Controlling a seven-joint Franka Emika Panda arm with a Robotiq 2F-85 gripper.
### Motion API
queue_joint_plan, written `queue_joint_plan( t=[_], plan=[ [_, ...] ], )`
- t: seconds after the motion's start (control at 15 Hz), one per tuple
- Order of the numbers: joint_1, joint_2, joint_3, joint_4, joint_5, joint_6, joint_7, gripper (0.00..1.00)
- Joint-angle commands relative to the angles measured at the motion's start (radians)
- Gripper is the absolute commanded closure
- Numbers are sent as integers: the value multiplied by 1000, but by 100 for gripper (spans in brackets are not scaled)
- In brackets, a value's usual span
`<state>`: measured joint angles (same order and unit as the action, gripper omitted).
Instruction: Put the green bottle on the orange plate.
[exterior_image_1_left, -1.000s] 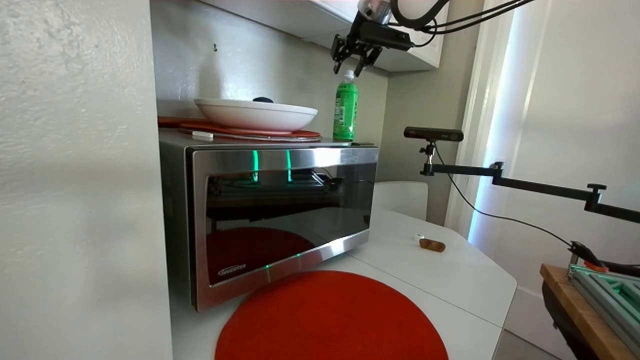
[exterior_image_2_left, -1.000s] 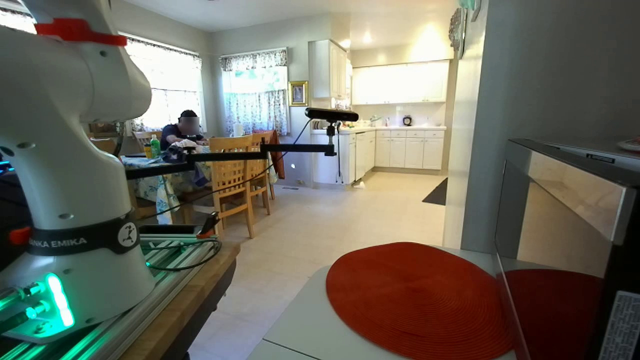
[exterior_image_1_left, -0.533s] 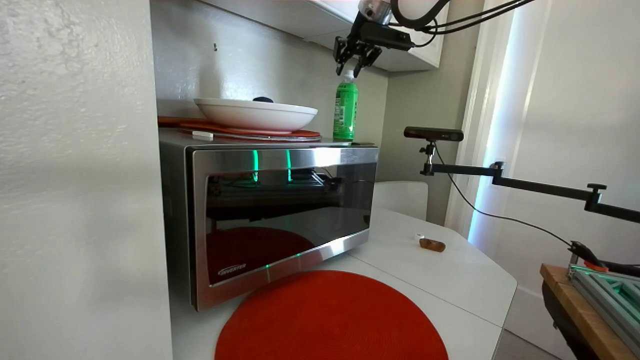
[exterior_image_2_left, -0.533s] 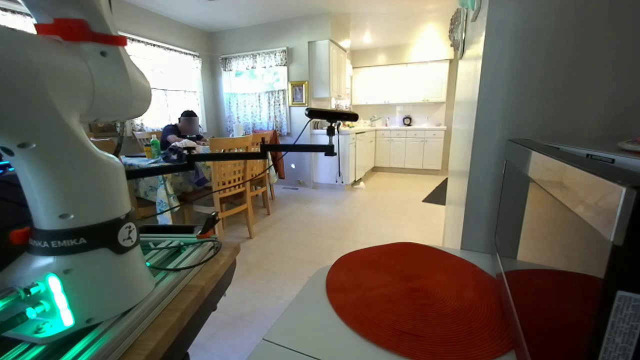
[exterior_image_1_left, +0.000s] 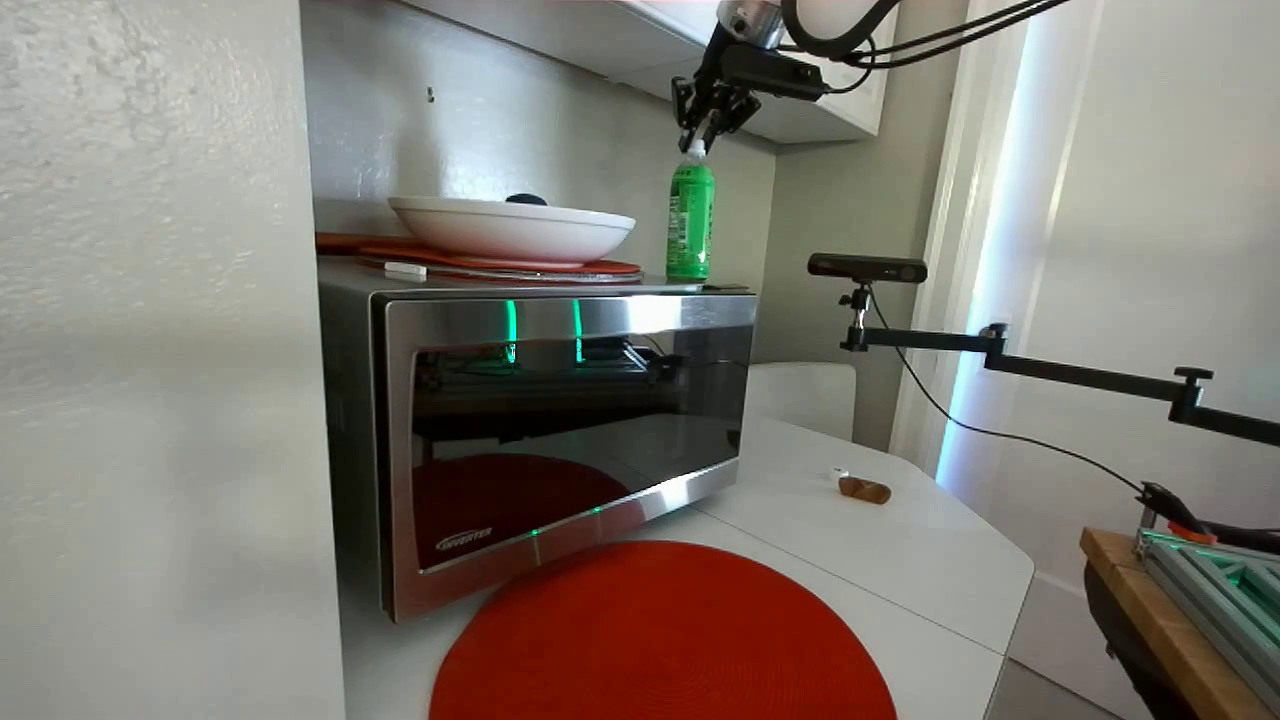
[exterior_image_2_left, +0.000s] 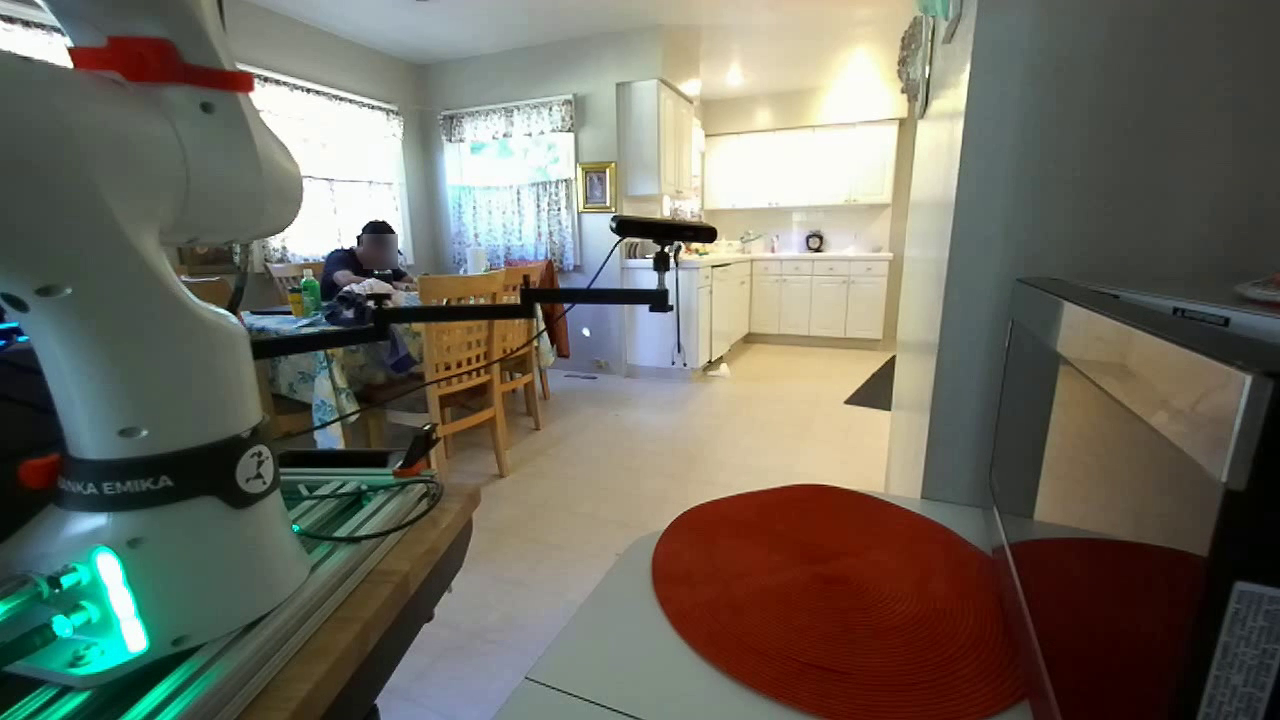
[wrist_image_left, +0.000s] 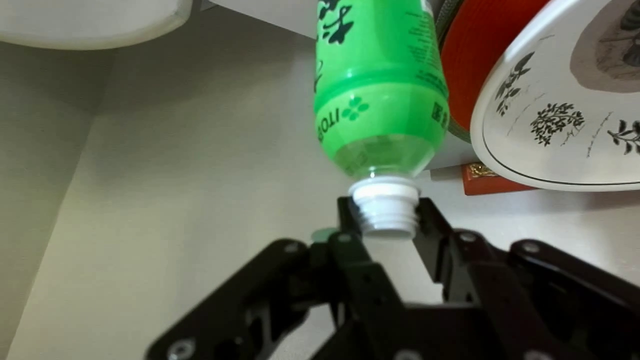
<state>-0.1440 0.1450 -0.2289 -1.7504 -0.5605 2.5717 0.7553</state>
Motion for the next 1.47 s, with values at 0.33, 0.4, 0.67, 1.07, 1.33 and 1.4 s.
queue_joint_plan(
  t=[0.33,0.4,0.67,1.07,1.33,1.4],
  plan=[
    [32,-66,5,15,-21,-134,-3,92],
    [35,-94,15,5,-16,-153,-8,92],
    [50,-218,80,-63,-27,-224,14,92],
    [70,-385,198,-256,19,-215,3,92],
    [94,-495,259,-401,119,-191,-31,92],
    [99,-522,274,-441,135,-170,-31,92]
  ],
)
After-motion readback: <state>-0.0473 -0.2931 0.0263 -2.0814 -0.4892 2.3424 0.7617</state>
